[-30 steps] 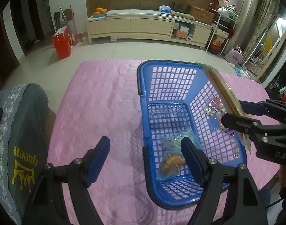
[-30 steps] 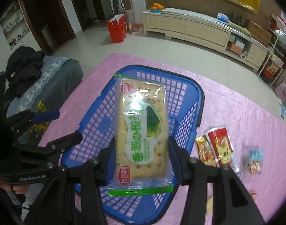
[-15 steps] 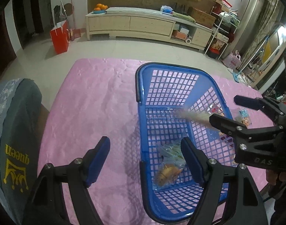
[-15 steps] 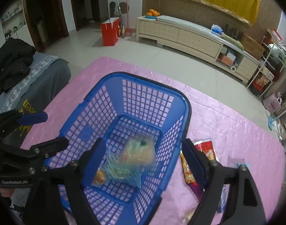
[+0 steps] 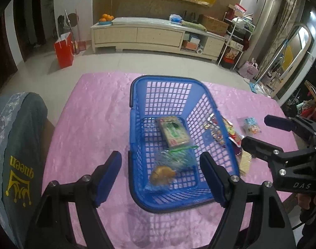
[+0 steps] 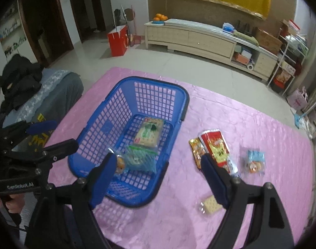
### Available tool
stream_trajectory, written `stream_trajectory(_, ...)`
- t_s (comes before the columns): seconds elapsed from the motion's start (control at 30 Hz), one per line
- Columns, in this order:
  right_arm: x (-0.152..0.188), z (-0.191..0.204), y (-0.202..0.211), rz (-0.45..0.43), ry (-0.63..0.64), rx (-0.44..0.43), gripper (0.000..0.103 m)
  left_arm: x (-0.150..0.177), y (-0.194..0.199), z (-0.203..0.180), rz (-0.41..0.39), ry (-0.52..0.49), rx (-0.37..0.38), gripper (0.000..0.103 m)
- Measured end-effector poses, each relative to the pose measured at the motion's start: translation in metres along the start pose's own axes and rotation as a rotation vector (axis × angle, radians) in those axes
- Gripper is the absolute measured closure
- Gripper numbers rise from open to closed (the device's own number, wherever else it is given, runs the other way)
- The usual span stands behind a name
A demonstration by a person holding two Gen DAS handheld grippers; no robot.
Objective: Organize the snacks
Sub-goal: 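Open the right tool to drop the green-labelled cracker pack into the basket, then move both tools back over the remaining snacks on the bed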
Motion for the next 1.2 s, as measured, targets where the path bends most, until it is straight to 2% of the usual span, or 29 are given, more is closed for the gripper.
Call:
stream_trajectory(0.23,0.017,-0.014,0.039,-0.032,-0.039,0.004,0.017,0.005,0.035,-0.028,-0.060,-0.001,0.018,0.027)
stream_trajectory(0.33,0.029,-0.022,0.053,-0.041,-0.050,0.011,0.014,0.007,0.042,-0.048,-0.066,-0.028,0.034,0.021)
stream_trajectory(0.5,0.049,-0.045,0.074,-0.048,-0.071,0.035,0.012,0.017,0.046,-0.087,-0.063,-0.080,0.060,0.020)
stream_trajectory(0.87,0.095,-0.106,0.099,-0.044,-0.143,0.117,0.012,0.039,0.028,-0.162,-0.022,-0.173,0.134,0.020)
stream_trajectory(1.2,0.133,-0.158,0.093,-0.023,-0.229,0.169,0.012,0.051,-0.002,-0.217,0.031,-0.245,0.200,0.020)
Point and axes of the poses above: each gripper's, at about its wrist camera, not at the fingertips, and y roughly against the way its jaws point, z to its left, x to its underside, the point moved 6 cm from there along -y, roughly the way its jaws point, and after that the axes turned 4 degrees about -z, right-handed, at the moved point
